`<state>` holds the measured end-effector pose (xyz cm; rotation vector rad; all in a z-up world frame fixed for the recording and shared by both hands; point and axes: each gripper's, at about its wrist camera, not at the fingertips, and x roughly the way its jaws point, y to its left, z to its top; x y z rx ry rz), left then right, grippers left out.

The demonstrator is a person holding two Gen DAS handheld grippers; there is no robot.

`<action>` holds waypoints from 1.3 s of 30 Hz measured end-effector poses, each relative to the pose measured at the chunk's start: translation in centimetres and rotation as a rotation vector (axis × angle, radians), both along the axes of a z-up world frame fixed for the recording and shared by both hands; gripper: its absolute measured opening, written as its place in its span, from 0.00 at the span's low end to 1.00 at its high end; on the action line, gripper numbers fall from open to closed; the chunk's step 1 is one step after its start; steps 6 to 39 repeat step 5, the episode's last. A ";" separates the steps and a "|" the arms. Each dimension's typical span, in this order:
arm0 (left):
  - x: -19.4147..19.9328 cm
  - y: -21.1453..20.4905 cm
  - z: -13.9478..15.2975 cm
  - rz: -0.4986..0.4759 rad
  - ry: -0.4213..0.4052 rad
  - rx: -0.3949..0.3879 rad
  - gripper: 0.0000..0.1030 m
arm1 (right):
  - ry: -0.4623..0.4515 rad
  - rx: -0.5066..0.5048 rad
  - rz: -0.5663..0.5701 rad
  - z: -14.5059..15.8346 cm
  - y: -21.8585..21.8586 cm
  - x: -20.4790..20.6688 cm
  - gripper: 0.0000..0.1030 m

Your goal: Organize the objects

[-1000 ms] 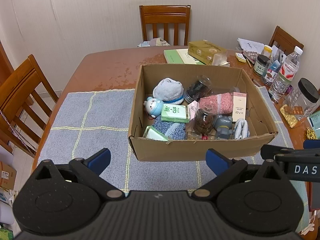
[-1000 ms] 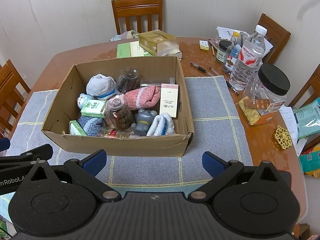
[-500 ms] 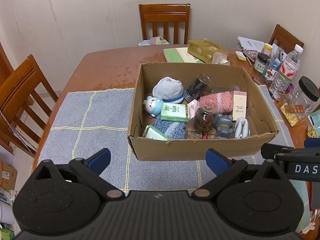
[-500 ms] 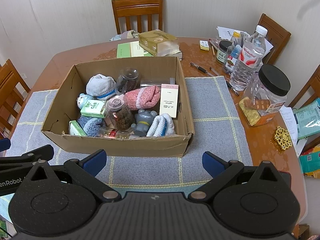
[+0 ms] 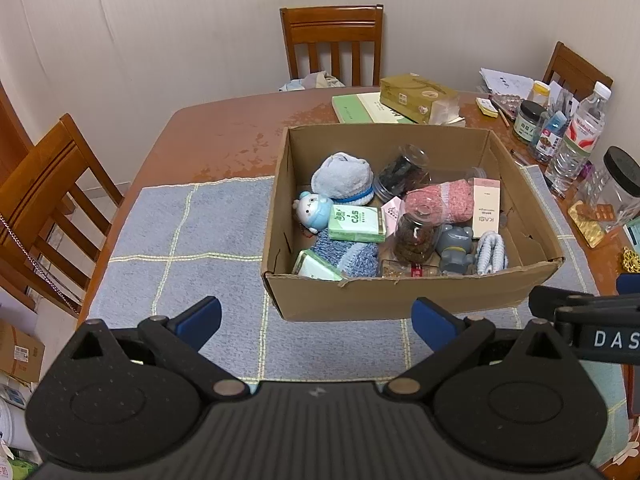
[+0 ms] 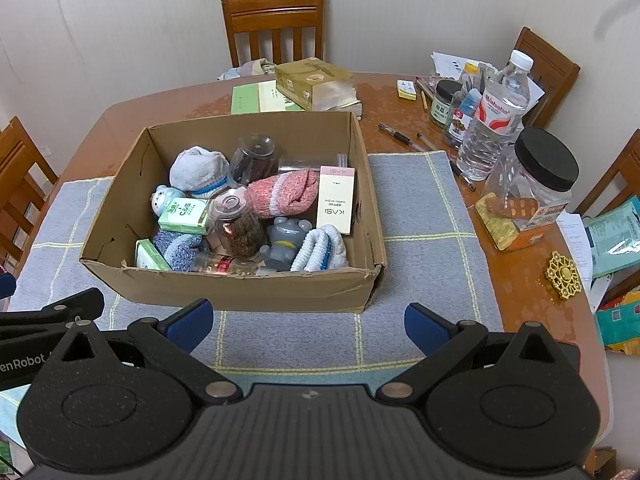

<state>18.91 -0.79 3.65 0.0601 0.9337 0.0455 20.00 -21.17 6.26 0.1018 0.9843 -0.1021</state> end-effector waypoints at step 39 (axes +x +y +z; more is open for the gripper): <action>0.0 0.0 0.1 -0.004 -0.002 0.002 0.98 | 0.003 -0.003 -0.003 0.0 0.1 0.0 1.00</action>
